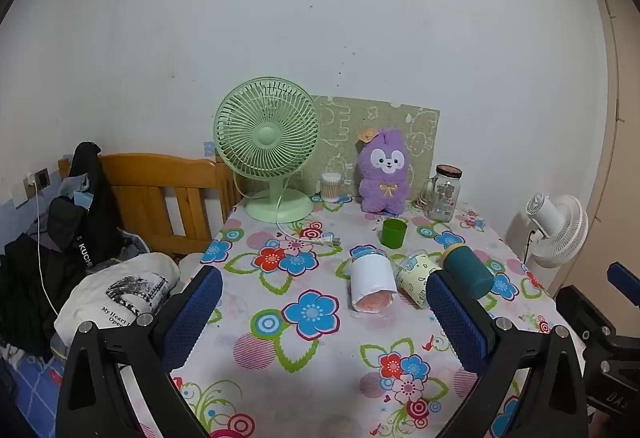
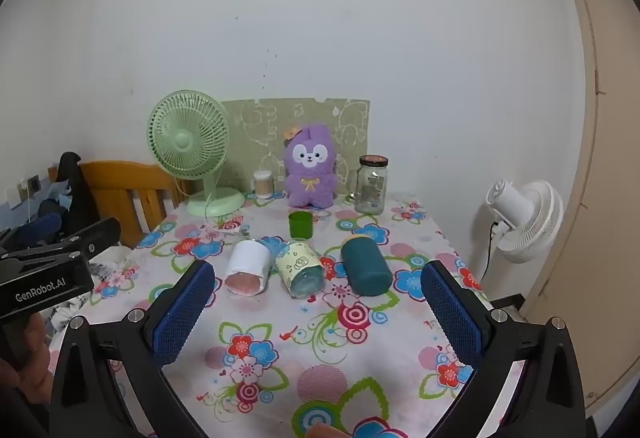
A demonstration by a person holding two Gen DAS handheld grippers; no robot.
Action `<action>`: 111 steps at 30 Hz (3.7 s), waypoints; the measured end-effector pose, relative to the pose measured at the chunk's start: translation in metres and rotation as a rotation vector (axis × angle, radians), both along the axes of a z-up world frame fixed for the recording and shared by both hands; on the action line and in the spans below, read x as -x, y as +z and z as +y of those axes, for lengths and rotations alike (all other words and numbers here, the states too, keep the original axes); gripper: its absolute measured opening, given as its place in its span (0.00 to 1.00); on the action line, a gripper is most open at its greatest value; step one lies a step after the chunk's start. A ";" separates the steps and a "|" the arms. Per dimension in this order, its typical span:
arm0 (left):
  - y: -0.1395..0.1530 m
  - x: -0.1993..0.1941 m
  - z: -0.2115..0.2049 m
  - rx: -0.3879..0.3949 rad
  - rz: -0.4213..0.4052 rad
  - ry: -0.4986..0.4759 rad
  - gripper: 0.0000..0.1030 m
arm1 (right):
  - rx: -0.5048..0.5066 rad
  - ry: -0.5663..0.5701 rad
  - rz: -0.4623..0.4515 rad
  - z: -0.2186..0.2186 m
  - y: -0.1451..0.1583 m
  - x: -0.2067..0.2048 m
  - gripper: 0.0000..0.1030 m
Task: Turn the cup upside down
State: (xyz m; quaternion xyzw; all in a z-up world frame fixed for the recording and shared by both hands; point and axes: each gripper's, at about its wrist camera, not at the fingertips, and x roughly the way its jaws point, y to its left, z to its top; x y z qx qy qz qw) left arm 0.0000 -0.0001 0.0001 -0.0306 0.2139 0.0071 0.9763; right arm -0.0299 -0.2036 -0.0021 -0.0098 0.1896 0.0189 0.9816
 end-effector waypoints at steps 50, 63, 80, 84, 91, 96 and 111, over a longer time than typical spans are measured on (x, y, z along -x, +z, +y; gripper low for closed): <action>-0.005 0.001 0.002 0.022 0.014 0.004 1.00 | -0.009 0.015 0.017 0.005 0.001 0.000 1.00; -0.011 -0.004 0.008 0.022 0.039 0.011 1.00 | -0.010 0.020 0.052 0.011 -0.008 -0.010 1.00; -0.048 -0.040 0.013 -0.032 0.158 -0.004 1.00 | 0.018 0.017 0.169 0.015 -0.040 -0.050 1.00; -0.060 -0.056 0.014 -0.058 0.189 0.003 1.00 | 0.024 0.033 0.201 0.021 -0.046 -0.068 1.00; -0.075 -0.083 0.018 -0.088 0.230 -0.008 1.00 | 0.040 0.078 0.263 0.034 -0.056 -0.105 1.00; -0.089 -0.108 0.024 -0.126 0.251 -0.009 1.00 | 0.055 0.123 0.296 0.051 -0.064 -0.133 1.00; -0.121 -0.173 0.034 -0.227 0.300 -0.058 1.00 | -0.001 0.119 0.421 0.093 -0.108 -0.216 1.00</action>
